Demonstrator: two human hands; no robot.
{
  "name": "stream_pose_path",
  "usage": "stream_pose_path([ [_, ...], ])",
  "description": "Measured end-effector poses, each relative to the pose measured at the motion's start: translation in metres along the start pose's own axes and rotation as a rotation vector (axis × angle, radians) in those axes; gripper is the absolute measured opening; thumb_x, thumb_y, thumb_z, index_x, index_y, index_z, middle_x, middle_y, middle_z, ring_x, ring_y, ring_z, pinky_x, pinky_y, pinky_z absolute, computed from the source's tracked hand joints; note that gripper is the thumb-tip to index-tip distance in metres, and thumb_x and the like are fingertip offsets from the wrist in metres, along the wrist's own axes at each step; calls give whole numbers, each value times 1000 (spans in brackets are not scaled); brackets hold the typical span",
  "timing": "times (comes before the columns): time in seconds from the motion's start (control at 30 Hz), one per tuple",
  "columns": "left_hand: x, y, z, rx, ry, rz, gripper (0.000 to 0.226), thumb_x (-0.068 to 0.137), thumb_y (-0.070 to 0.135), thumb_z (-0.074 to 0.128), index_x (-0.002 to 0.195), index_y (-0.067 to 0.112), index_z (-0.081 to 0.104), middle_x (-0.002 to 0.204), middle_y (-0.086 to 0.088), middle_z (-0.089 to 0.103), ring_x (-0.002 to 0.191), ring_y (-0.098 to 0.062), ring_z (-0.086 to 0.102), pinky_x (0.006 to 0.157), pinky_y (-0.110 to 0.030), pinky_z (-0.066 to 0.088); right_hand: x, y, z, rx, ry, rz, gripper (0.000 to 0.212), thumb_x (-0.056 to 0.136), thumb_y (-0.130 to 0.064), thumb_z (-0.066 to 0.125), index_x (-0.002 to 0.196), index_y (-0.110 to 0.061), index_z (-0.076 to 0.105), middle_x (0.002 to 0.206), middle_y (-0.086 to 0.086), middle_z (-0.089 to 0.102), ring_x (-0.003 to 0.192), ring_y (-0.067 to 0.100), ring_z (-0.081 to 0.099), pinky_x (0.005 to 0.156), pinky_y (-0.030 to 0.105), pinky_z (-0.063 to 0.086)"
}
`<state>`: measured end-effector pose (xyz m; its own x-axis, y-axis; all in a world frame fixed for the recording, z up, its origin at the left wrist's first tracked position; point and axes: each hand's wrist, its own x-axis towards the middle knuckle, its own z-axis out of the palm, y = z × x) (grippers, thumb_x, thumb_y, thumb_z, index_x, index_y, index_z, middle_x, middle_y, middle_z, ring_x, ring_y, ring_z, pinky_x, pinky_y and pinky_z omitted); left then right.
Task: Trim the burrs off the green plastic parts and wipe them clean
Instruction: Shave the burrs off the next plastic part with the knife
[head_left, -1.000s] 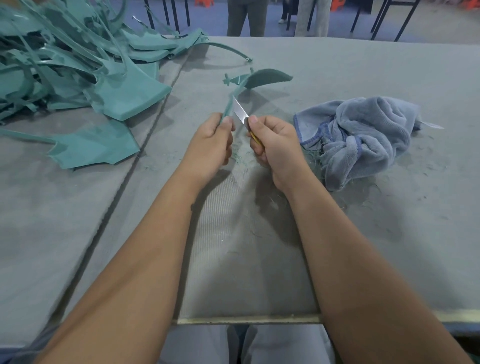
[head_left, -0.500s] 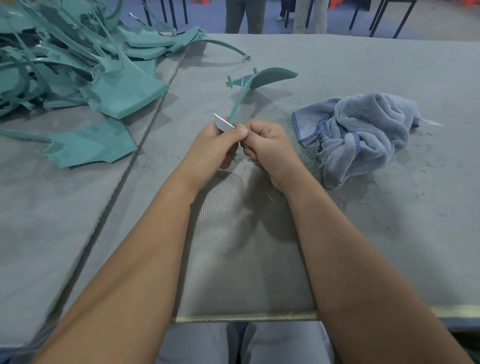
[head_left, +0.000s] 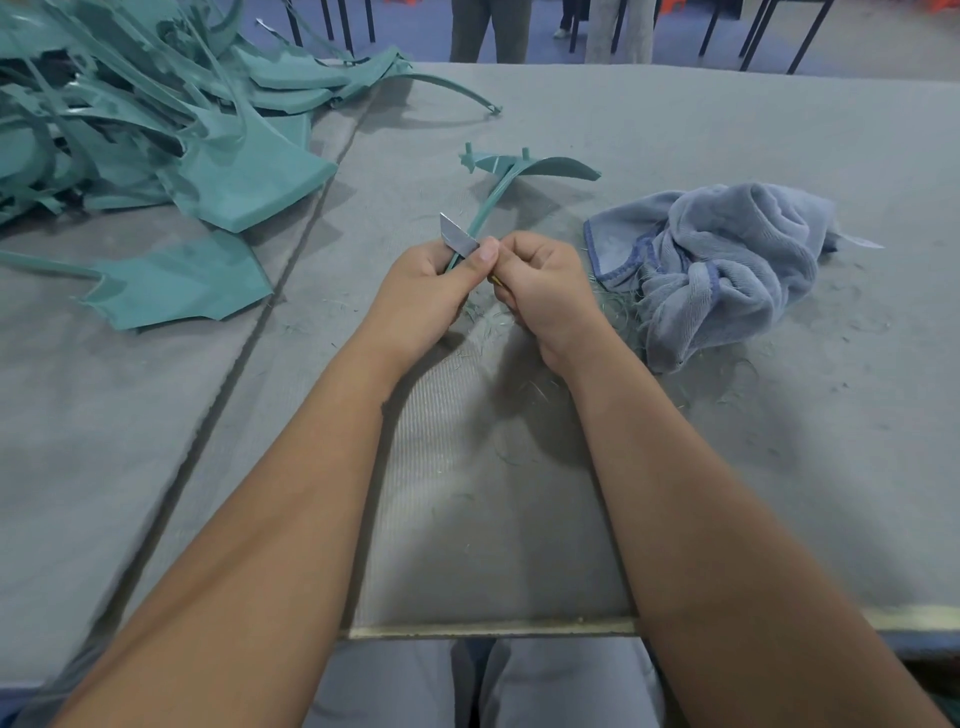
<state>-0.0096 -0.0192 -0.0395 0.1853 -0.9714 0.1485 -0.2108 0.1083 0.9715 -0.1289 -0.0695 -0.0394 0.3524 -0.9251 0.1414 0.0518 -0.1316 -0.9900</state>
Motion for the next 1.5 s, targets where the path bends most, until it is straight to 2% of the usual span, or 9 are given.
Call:
stream_pose_path([
  [0.2, 1, 1, 2, 39, 60, -8, 47, 95, 44, 57, 55, 26, 39, 49, 6, 33, 43, -8, 26, 41, -23, 21, 2, 1, 1, 43, 37, -3, 35, 98, -9, 55, 63, -10, 49, 44, -6, 37, 40, 2, 29, 41, 13, 25],
  [0.33, 1, 2, -1, 76, 43, -8, 44, 97, 43, 54, 62, 16, 54, 52, 4, 43, 46, -10, 38, 45, -22, 32, 3, 3, 1, 17, 47, -12, 33, 97, -10, 55, 65, -8, 51, 47, -2, 38, 40, 2, 30, 42, 14, 26],
  [0.43, -1, 4, -5, 81, 30, -8, 27, 98, 34, 55, 85, 14, 68, 58, 3, 55, 51, -8, 50, 52, -21, 44, 4, 4, 0, -9, 5, -7, 32, 98, -12, 54, 66, -9, 53, 42, -7, 38, 39, 1, 29, 41, 13, 25],
  [0.63, -1, 9, -5, -65, -64, -32, 13, 100, 15, 53, 107, 7, 59, 62, -4, 57, 51, -12, 54, 52, -22, 49, 1, 0, 1, 6, -61, 10, 36, 100, -11, 51, 65, -12, 53, 40, -10, 39, 36, 0, 30, 40, 12, 27],
  [0.77, 1, 7, -6, -107, -89, -34, 13, 100, 6, 47, 99, 7, 60, 64, 2, 58, 54, -7, 54, 55, -20, 48, -2, -2, 0, -18, -70, 5, 32, 100, -12, 51, 68, -9, 54, 42, -9, 43, 38, 1, 34, 42, 12, 29],
  [0.97, 5, 4, -3, -180, -97, -76, 22, 101, 5, 42, 82, 11, 50, 54, 12, 36, 42, -1, 25, 42, -13, 23, -1, -3, 2, -53, -35, 3, 26, 99, -10, 51, 74, -2, 53, 53, 2, 34, 42, 3, 28, 43, 16, 24],
  [1.23, 5, 2, 2, -93, 29, -41, 13, 100, 11, 51, 92, 2, 57, 53, 6, 31, 40, -2, 25, 40, -15, 22, 0, -1, 1, -51, 13, -16, 39, 99, -12, 54, 60, -13, 47, 50, 1, 37, 39, 1, 30, 43, 14, 25],
  [1.43, 4, 2, 6, 23, 104, 24, 40, 97, 21, 58, 57, 23, 63, 46, 13, 34, 43, -2, 26, 43, -20, 23, 2, 1, 0, -71, 59, -7, 42, 99, -18, 54, 57, -17, 45, 48, -3, 38, 44, 7, 28, 47, 21, 25],
  [1.5, 4, 1, 6, 61, 132, 46, 36, 96, 25, 60, 62, 25, 68, 41, 14, 35, 43, -1, 28, 44, -19, 24, 3, 2, 0, -60, 77, -3, 42, 99, -18, 54, 58, -15, 45, 46, -5, 38, 43, 6, 28, 46, 20, 25],
])
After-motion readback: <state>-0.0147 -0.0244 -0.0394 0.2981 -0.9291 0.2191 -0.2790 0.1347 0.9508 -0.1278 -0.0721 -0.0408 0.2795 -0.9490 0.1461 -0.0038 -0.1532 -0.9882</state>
